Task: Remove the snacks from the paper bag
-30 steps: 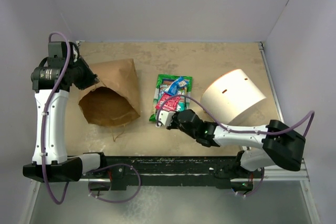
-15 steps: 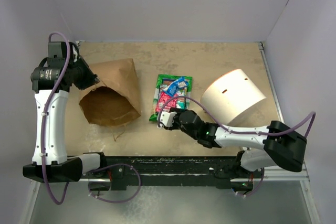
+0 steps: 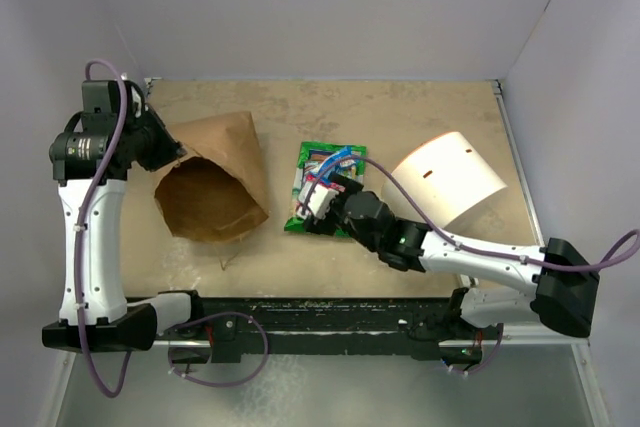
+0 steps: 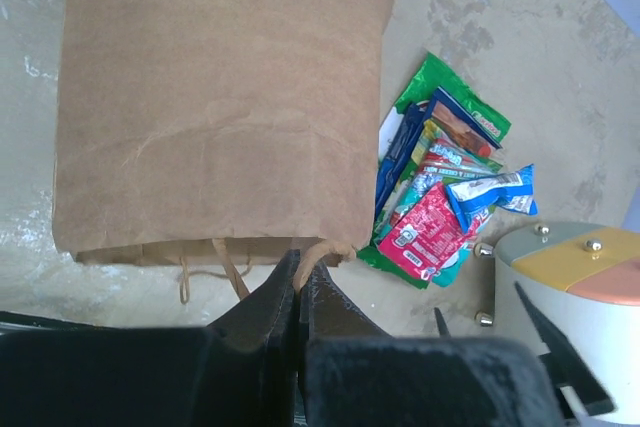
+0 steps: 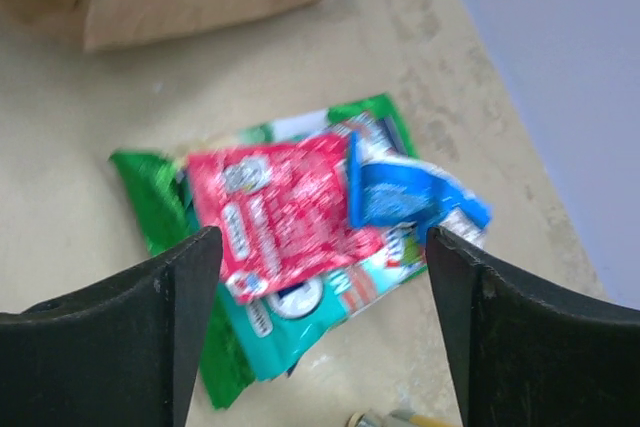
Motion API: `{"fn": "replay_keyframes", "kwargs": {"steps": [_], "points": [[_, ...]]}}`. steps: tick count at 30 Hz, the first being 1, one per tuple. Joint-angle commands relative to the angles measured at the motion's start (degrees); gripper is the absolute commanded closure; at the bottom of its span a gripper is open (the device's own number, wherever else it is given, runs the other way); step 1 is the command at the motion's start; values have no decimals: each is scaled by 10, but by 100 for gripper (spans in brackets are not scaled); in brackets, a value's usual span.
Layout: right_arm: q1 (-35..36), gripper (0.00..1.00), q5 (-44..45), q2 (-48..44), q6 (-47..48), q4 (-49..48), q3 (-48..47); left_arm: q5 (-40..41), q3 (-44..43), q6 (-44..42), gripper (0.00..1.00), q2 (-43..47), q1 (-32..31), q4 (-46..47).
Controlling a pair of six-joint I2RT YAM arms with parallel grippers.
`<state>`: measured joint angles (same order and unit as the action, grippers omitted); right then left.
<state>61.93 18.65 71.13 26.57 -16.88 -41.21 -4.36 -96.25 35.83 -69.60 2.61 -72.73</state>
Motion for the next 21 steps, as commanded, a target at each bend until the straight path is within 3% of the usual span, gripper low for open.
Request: {"fn": "replay_keyframes", "kwargs": {"steps": [1,8,21], "points": [[-14,14,56,-3,-85,-14,-104,-10,-62,-23,100,19,1,-13],[-29,3,101,58,-167,68,-269,-77,-124,2,100,7,1,-4],[-74,0,72,7,-233,54,-266,-191,-207,73,100,-85,5,53]]}}
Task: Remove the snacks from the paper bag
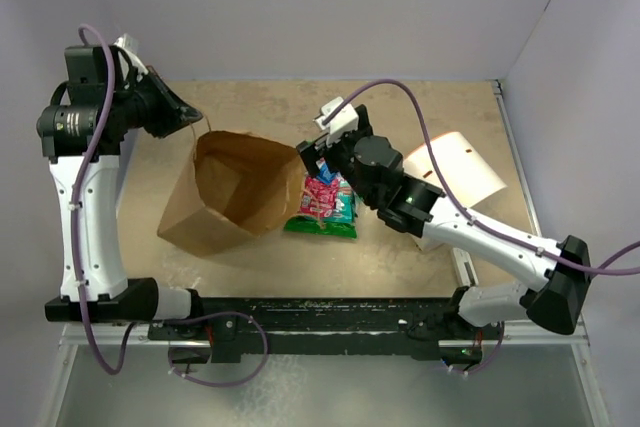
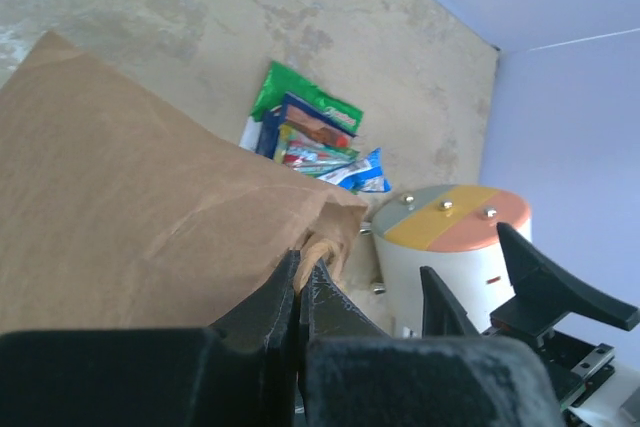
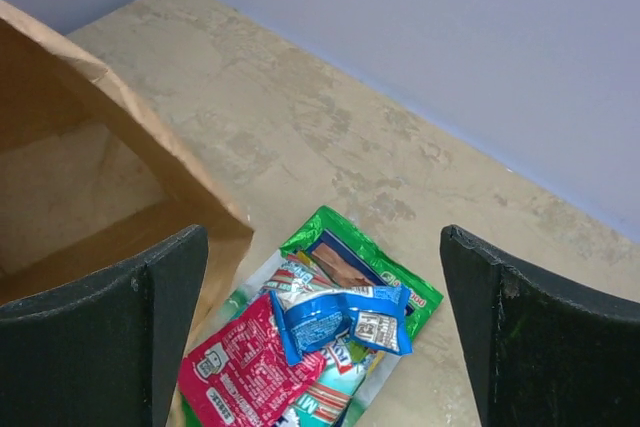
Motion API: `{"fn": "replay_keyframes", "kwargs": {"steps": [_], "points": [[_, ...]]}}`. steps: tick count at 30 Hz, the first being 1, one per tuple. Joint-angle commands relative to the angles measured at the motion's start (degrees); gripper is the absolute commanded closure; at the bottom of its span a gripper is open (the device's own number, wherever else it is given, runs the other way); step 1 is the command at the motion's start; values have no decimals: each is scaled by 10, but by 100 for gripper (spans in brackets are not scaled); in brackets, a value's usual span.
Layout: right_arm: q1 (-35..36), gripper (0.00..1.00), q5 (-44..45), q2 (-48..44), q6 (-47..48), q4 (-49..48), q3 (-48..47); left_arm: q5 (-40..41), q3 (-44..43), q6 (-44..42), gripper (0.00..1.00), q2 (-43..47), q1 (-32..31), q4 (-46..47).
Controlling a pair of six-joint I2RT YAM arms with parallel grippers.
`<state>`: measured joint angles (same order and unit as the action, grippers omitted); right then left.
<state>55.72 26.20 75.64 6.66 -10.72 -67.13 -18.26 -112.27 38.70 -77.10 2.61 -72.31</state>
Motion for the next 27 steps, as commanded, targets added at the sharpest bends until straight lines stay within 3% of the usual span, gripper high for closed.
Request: {"fn": "replay_keyframes", "kwargs": {"steps": [1,6,10,14,18,20,23,27], "points": [[-15,1,-3,-40,-41,-3,-10,-59,-50,54,100,-15,6,54],[-23,0,4,-38,-50,23,-40,-58,-25,75,100,-15,24,63],[-31,1,4,-33,-55,40,-61,-9,-5,68,100,4,75,22],[-39,1,-14,-37,-57,31,-56,-31,39,46,100,21,130,3],[-49,1,-28,-31,-68,31,-59,29,42,20,100,38,152,-43],[-52,0,-34,-28,-73,31,-64,63,46,16,93,49,153,-56],[-55,1,-38,-22,-77,39,-82,74,69,14,75,67,153,-50],[-58,1,-26,-7,-92,73,-121,76,68,4,66,73,154,-44]]}}
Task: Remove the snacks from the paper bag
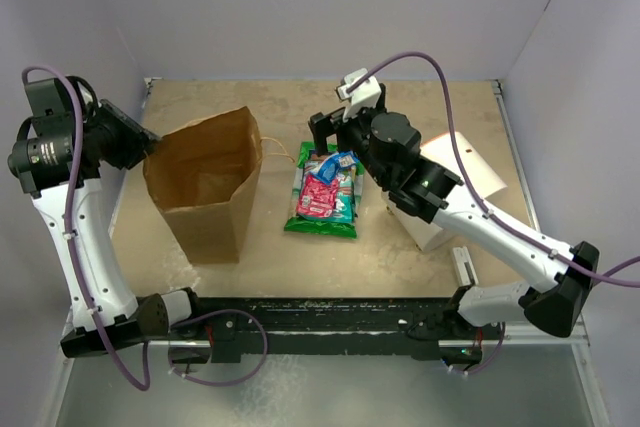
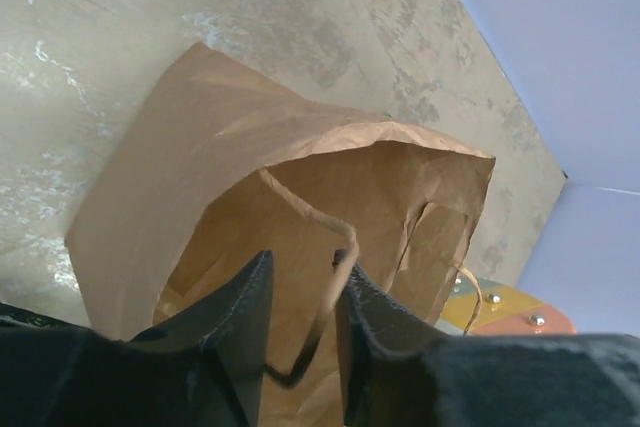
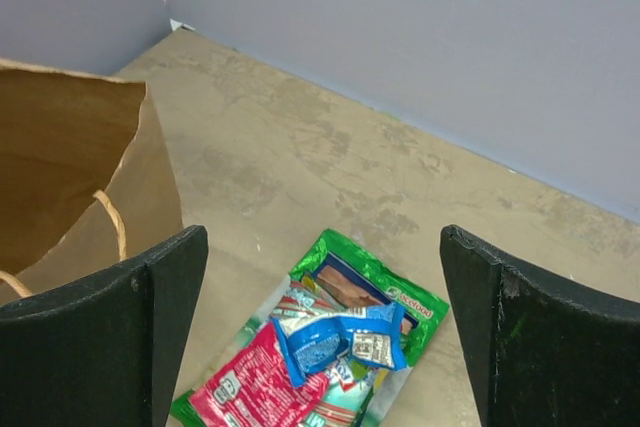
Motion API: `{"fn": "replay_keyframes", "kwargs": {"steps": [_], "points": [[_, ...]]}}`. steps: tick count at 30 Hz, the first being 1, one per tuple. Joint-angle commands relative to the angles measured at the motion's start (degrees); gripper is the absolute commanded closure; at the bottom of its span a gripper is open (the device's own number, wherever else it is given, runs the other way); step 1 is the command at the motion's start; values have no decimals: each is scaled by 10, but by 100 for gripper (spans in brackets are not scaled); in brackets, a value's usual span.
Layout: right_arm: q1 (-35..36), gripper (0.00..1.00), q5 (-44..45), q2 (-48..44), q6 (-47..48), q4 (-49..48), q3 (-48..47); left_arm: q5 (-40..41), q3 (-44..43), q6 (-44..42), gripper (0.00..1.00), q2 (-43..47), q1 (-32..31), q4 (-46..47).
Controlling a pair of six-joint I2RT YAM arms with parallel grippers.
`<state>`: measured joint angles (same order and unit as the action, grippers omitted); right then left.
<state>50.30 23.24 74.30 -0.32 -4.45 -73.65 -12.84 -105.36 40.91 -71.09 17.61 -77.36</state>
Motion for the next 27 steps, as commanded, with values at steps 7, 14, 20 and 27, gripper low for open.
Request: {"fn": "replay_keyframes", "kwargs": {"steps": [7,14,20,27], "points": [[-8,1,-7,14,-21,26,-76,116,-26,-16,21,28,4,-29],[-12,1,24,22,-34,65,-108,203,-27,1,1,56,3,-44],[-38,1,61,42,-86,141,-157,179,-75,-143,1,58,0,10],[-92,0,80,-30,-150,242,-157,176,-100,-296,1,81,-200,89]]}}
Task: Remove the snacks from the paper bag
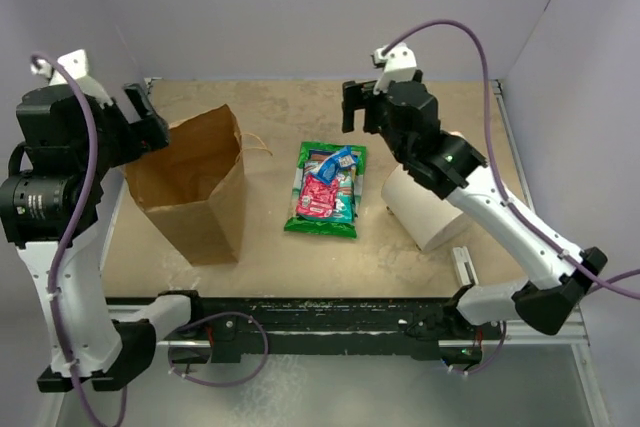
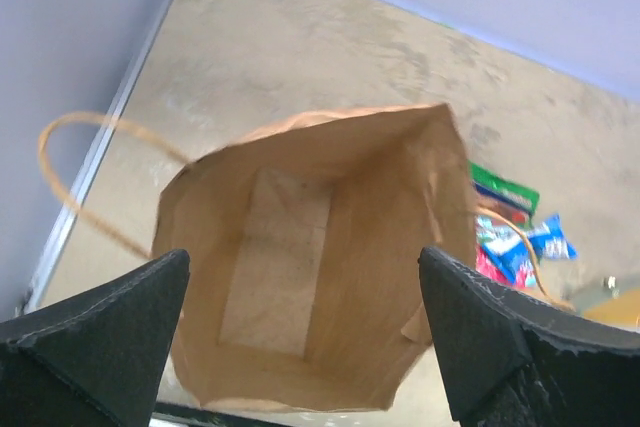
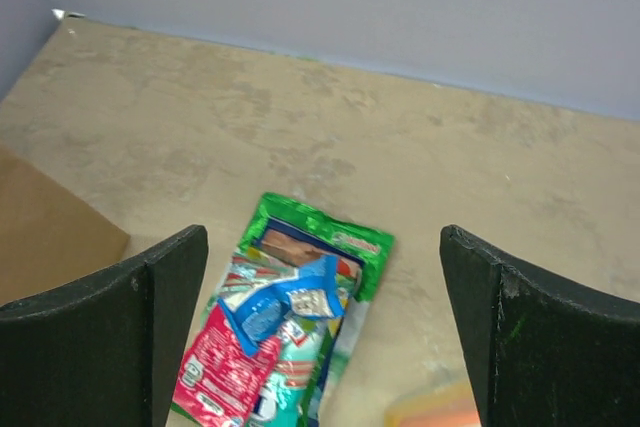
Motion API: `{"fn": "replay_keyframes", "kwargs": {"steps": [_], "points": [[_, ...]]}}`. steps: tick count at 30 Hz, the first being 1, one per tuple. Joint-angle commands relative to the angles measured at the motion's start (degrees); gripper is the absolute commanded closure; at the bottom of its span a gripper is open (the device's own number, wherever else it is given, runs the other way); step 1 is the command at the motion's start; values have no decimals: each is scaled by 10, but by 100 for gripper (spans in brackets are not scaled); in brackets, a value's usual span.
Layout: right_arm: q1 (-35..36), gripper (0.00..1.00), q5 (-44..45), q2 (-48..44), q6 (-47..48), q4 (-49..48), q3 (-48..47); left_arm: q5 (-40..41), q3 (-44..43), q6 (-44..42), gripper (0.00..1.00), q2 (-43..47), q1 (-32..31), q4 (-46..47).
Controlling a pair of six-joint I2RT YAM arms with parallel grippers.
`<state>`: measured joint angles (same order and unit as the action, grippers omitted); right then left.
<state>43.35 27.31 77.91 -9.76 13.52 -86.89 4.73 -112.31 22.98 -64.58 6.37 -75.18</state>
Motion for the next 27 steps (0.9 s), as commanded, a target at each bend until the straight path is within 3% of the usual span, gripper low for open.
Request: {"fn": "replay_keyframes", "kwargs": {"steps": [1,6,10,17,27], "points": [[-28,1,49,-83,-66,80,-24,3,-36,-137,1,20,-124,73],[-32,0,104,-168,-124,233,-42,34,-75,-191,1,18,-259,81],[-31,0,74,-229,-165,337,-84,-34,-78,-125,1,5,-261,133],[-32,1,71,-281,-210,400,-119,-121,57,28,1,46,-262,313],[-32,0,66,-269,-185,383,-164,-95,32,19,1,42,-262,265]]}}
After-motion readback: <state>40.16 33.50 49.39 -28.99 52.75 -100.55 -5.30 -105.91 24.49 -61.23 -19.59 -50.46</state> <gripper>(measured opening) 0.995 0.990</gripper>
